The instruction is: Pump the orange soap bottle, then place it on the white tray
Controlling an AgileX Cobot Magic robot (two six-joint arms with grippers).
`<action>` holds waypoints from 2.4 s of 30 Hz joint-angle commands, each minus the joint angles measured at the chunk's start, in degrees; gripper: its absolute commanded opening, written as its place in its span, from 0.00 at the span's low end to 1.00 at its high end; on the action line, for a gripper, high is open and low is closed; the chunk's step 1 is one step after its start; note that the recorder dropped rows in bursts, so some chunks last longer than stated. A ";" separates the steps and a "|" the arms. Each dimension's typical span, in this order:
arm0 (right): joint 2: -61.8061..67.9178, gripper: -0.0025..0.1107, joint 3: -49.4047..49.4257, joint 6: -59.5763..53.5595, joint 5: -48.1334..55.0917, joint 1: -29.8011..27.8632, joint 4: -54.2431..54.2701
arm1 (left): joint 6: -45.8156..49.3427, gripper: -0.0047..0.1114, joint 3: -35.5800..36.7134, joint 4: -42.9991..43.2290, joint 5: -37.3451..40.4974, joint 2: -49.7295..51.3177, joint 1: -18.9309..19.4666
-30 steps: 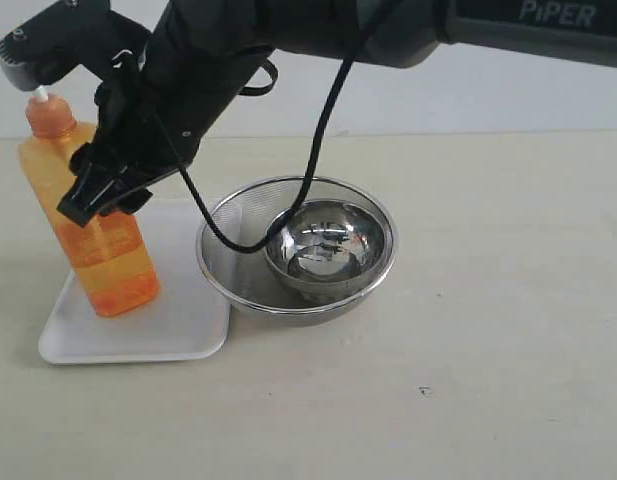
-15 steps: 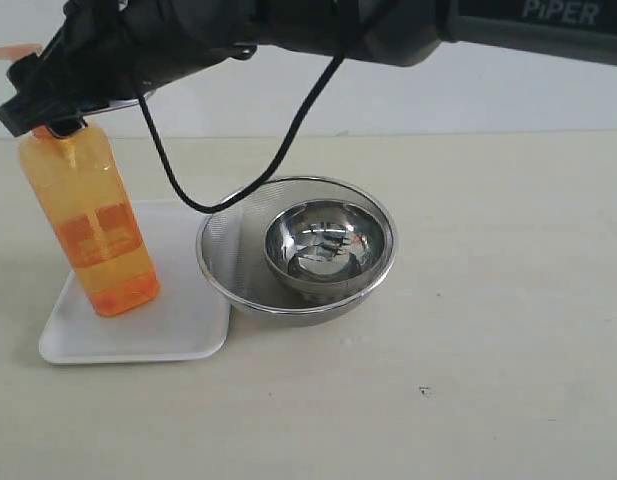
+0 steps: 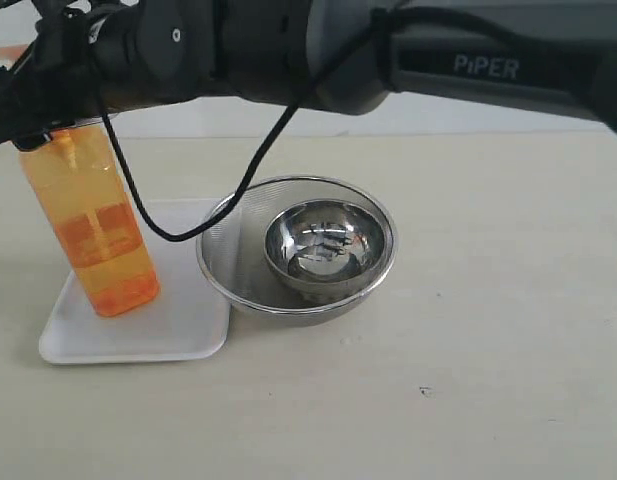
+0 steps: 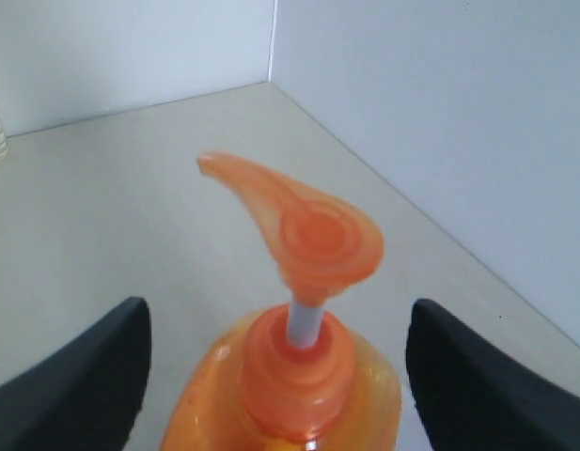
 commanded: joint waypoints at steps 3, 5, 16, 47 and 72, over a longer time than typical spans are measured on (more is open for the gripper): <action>1.28 0.63 -0.26 0.29 -3.26 0.61 0.42 | 0.36 0.08 0.22 -0.65 0.06 -0.19 0.10; 1.67 0.63 -0.26 0.37 -4.38 0.61 0.42 | 0.36 0.08 0.22 -0.65 0.06 -0.19 0.10; 2.82 0.48 -0.26 0.57 -6.75 0.61 0.56 | 0.36 0.08 0.22 -0.65 0.06 -0.19 0.10; 5.00 0.57 -0.26 2.59 -8.59 0.61 0.82 | 0.36 0.08 0.22 -0.65 0.06 -0.19 0.10; 6.33 0.02 -0.26 3.84 -11.35 0.61 0.82 | 0.36 0.08 0.22 -0.65 0.06 -0.19 0.10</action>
